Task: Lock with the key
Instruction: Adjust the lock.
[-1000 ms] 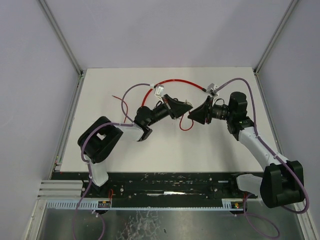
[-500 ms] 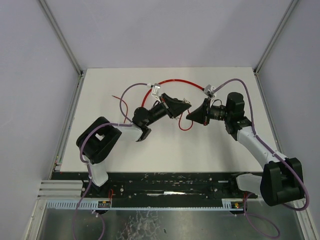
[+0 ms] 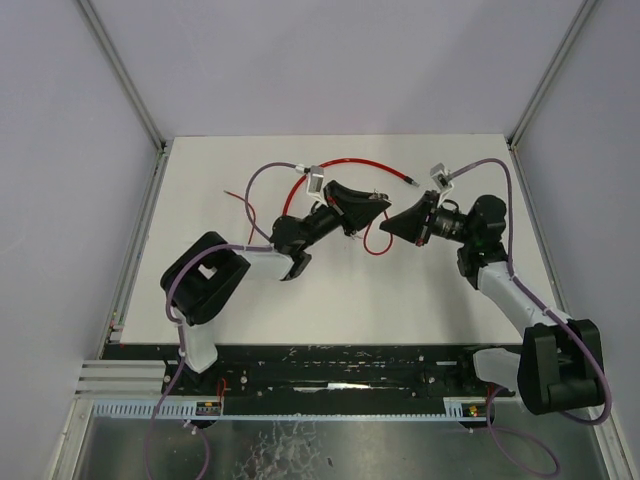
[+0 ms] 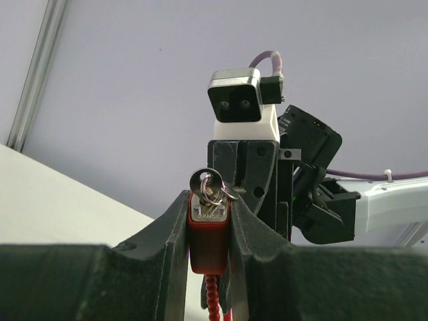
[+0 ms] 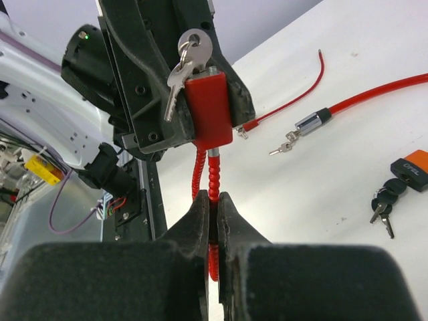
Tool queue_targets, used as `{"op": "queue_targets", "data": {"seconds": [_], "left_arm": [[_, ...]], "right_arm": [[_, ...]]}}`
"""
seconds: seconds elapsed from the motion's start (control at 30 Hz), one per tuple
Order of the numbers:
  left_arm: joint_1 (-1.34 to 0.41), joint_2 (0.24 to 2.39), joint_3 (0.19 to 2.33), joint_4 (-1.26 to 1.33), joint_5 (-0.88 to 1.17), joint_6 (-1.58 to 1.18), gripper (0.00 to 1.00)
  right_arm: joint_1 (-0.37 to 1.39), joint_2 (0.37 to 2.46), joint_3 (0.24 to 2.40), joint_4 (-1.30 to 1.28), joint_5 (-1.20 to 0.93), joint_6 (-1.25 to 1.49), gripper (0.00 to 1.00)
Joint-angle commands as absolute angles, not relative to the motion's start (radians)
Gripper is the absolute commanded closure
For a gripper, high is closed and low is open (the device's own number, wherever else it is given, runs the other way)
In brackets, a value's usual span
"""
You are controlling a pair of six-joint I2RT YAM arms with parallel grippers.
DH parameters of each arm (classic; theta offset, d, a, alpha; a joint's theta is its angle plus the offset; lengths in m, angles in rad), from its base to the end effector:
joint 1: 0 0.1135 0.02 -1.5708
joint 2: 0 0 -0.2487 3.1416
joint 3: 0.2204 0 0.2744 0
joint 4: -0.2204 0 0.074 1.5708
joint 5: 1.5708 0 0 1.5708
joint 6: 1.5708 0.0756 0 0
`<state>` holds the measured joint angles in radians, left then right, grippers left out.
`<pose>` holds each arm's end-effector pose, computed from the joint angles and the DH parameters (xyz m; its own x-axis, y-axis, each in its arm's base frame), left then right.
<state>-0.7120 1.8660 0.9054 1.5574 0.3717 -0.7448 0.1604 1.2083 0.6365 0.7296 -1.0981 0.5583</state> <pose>0.2958 -0.2916 0.2476 -0.2540 -0.6150 -0.7465 0.9032 0.1254 -0.4106 0.2820 0.1138 0.2686 -0.3668 0.1850 -0.9117 -0.8800 0.2488 0.4045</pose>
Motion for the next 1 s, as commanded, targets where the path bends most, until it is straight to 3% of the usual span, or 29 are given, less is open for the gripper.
{"op": "queue_targets", "data": {"seconds": [0.0,0.1,0.23,0.3,0.37,0.43,0.5,0.67,0.97], "left_arm": [[-0.737,1.945,0.922,1.503,0.423,-0.667,1.00],[-0.737,1.956,0.940,1.490,0.450,-0.664,1.00],[-0.734,1.935,0.942,1.512,0.511,-0.663,1.00],[-0.720,1.898,0.925,1.490,0.526,-0.622,1.00],[-0.695,1.861,0.914,1.451,0.572,-0.563,1.00],[-0.668,1.827,0.903,1.405,0.629,-0.489,1.00],[-0.644,1.789,0.885,1.340,0.679,-0.376,1.00],[-0.632,1.675,0.847,1.054,0.713,0.018,1.00],[-0.763,1.627,0.747,0.953,0.694,0.551,1.00]], "right_arm": [[0.085,1.109,0.661,1.096,-1.104,0.757,1.00],[0.085,1.084,0.653,1.067,-1.107,0.699,1.00],[0.100,1.094,0.723,0.560,-1.150,0.273,1.00],[0.103,1.101,0.765,0.349,-1.189,0.064,0.95],[0.103,1.091,0.826,0.078,-1.197,-0.191,0.67],[0.103,1.068,0.893,-0.191,-1.146,-0.481,0.46],[0.091,1.054,0.947,-0.380,-1.073,-0.677,0.35],[0.062,1.031,1.019,-0.700,-1.025,-1.032,0.31],[0.061,0.991,0.894,-0.825,-1.345,-1.495,0.22]]}}
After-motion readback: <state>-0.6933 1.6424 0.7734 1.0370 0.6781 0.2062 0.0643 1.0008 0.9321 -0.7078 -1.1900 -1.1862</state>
